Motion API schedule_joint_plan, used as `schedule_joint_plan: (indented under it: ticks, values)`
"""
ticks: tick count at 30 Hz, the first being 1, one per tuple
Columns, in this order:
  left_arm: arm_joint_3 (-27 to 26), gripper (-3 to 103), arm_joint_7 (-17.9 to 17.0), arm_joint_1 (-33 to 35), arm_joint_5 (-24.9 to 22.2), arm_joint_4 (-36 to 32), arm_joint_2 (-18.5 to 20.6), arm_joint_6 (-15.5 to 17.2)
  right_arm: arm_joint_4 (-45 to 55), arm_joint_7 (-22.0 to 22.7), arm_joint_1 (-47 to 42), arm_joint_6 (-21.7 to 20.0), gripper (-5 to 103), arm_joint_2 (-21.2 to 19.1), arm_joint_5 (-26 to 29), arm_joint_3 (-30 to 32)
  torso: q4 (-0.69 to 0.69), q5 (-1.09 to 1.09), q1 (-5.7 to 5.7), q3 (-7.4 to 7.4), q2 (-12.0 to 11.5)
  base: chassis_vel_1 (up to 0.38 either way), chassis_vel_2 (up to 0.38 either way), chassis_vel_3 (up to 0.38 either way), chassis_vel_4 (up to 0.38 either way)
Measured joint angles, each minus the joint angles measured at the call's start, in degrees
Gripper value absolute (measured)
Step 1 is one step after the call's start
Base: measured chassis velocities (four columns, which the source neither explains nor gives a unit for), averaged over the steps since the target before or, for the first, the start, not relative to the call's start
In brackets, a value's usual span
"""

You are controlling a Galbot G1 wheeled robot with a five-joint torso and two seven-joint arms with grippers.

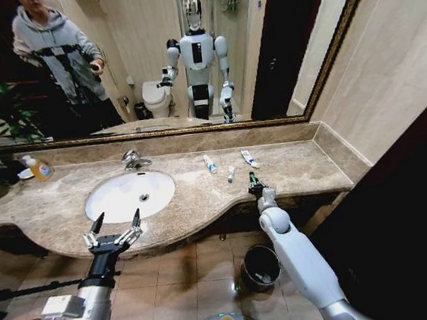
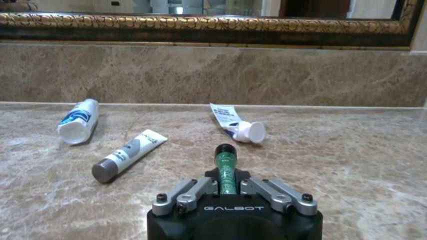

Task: Pick up the trash from the sink and place it in the trash bin.

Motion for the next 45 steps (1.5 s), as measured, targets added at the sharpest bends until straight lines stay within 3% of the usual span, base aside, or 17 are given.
schedule_joint_plan:
  ticks: [6, 12, 16, 21, 22, 26, 30, 31, 38, 45]
  values:
    - [0.0, 100, 0.0, 0.0, 0.0, 0.0, 0.0, 0.0, 6.92, -1.83, -4.84, 0.22, 12, -2.69, 1.14, 3.02, 0.0, 0.0, 0.0, 0.0, 0.0, 0.0, 0.0, 0.0, 0.0]
    - [0.0, 100, -0.01, 0.0, 0.0, 0.0, 0.0, 0.0, 17.65, -4.75, -16.01, 3.72, 12, -5.78, 1.8, 7.15, 0.0, -0.01, 0.0, -0.01, 0.0, 0.0, 0.0, 0.0, 0.0]
    - [0.0, 100, 0.0, 0.0, 0.0, 0.0, 0.0, 0.0, 21.68, -5.52, -22.86, 5.97, 12, -5.65, 1.22, 8.61, -0.01, -0.02, -0.01, -0.01, 0.0, 0.0, 0.0, 0.0, 0.0]
    - [0.0, 100, 0.0, 0.0, 0.0, 0.0, 0.0, 0.0, 22.81, -7.08, -31.19, 12.9, 12, -2.87, -2.65, 9.19, -0.01, 0.0, -0.01, -0.01, 0.0, 0.0, 0.0, 0.0, 0.0]
    - [0.0, 100, 0.0, 0.0, 0.0, 0.0, 0.0, 0.0, 21.73, -7.87, -33.59, 15.98, 12, -1.77, -4.35, 9.16, -0.01, -0.01, -0.01, -0.01, 0.0, 0.0, 0.0, 0.0, 0.0]
    - [0.0, 100, 0.0, 0.0, 0.0, 0.0, 0.0, 0.0, 18.19, -9.15, -37.36, 20.18, 12, 0.26, -6.28, 8.72, -0.01, -0.01, -0.01, -0.01, 0.0, 0.0, 0.0, 0.0, 0.0]
    - [0.0, 100, 0.0, 0.0, 0.0, 0.0, 0.0, 0.0, 13.55, -9.77, -38.24, 21.76, 12, 1.08, -7.47, 8.49, -0.01, -0.01, -0.01, -0.01, 0.0, 0.0, 0.0, 0.0, 0.0]
    - [0.0, 100, 0.0, 0.0, 0.0, 0.0, 0.0, 0.0, 8.09, -10.25, -37.81, 22.17, 12, 1.75, -7.91, 8.01, -0.01, -0.01, -0.01, 0.0, -0.01, 0.0, 0.0, 0.0, 0.0]
    - [0.0, 100, 0.0, 0.0, 0.0, 0.0, 0.0, 0.0, -3.9, -12.67, -34.08, 21.01, 12, 3.41, -7.41, 7.11, 0.0, -0.01, 0.0, 0.0, -0.01, 0.0, 0.0, 0.0, 0.0]
    - [0.0, 100, 0.0, 0.0, 0.0, 0.0, 0.0, 0.0, -18.01, -15.58, -28.75, 20.78, 12, 5.11, -13.75, 6.35, -0.01, -0.02, 0.0, 0.0, -0.01, 0.0, 0.0, 0.0, 0.0]
